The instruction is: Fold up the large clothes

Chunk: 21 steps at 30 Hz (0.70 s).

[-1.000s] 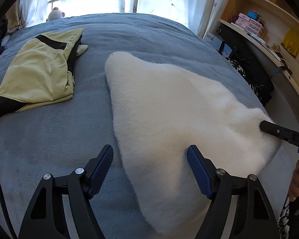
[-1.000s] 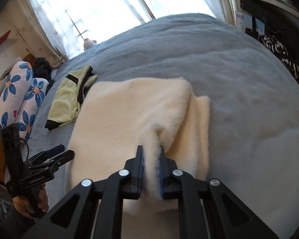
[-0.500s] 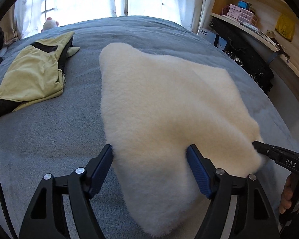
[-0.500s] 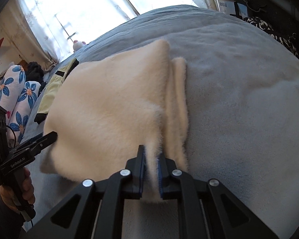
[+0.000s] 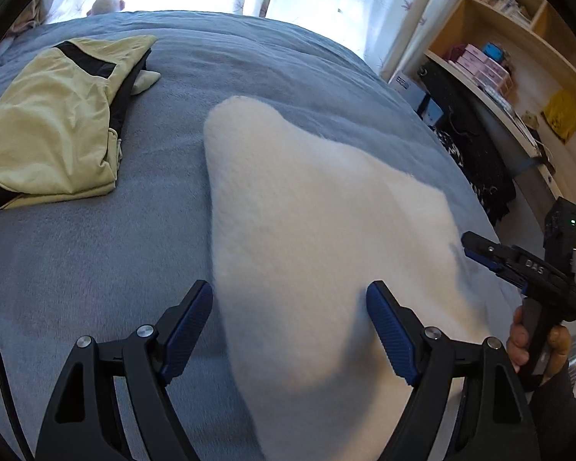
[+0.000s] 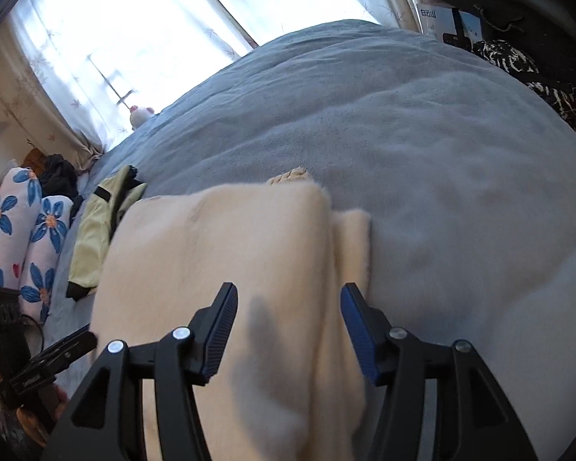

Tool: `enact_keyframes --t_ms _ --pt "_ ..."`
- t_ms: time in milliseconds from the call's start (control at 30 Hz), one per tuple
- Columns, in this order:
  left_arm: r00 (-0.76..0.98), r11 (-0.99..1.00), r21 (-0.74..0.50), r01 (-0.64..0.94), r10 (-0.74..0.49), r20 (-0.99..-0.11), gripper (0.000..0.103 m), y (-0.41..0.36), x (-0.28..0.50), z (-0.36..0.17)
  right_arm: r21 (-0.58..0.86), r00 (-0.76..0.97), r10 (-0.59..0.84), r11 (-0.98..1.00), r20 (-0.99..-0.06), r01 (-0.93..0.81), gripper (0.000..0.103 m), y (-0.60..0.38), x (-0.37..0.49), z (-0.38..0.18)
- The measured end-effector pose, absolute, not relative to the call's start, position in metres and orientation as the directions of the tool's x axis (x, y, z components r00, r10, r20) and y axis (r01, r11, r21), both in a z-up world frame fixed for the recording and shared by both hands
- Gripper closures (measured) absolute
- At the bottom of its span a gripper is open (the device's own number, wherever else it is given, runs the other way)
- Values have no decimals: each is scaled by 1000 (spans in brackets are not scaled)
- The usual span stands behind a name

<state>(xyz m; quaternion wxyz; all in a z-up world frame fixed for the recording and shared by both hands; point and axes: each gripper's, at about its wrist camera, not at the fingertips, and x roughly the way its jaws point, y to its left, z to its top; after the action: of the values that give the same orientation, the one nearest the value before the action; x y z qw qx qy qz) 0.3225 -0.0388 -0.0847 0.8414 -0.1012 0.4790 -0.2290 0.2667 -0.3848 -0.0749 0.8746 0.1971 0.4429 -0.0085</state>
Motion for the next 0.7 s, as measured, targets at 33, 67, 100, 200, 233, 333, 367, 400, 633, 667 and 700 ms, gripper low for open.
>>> enact_keyframes --t_ms 33,67,100,200,233,333,367,400,633,667,700 --pt "436 873 -397 284 -486 -757 22 -38 327 -86 331 599 155 923 -785 195 47 -385 275 -79" --pt "435 870 -405 280 -491 -754 22 -38 331 -87 326 583 154 924 -798 201 47 -385 286 -85" --pt "435 870 -408 276 -492 -754 22 -38 335 -88 323 572 153 923 -806 209 47 -385 293 -89" --pt "438 872 -402 280 -488 -755 22 -42 343 -90 300 545 146 932 -825 203 65 -384 306 -98" --pt "441 874 -394 283 -484 -756 22 -44 344 -90 269 551 125 944 -825 189 77 -381 307 -96" --pt "456 878 -375 297 -476 -752 23 -50 346 -89 226 635 100 967 -766 120 92 -378 294 -74" --pt "460 877 -373 304 -478 -748 23 -52 345 -88 226 678 91 967 -730 114 92 -380 284 -65" --pt "462 873 -375 312 -484 -743 23 -55 345 -89 229 689 78 965 -720 130 92 -384 280 -65" --pt "505 902 -282 327 -419 -754 22 -75 340 -97 217 595 54 954 -802 206 87 -395 284 -98" --pt "502 903 -281 326 -417 -758 22 -76 341 -94 213 591 47 953 -806 216 83 -394 284 -94" --pt "498 902 -283 326 -418 -760 23 -75 340 -91 201 590 28 952 -807 230 80 -392 282 -87"
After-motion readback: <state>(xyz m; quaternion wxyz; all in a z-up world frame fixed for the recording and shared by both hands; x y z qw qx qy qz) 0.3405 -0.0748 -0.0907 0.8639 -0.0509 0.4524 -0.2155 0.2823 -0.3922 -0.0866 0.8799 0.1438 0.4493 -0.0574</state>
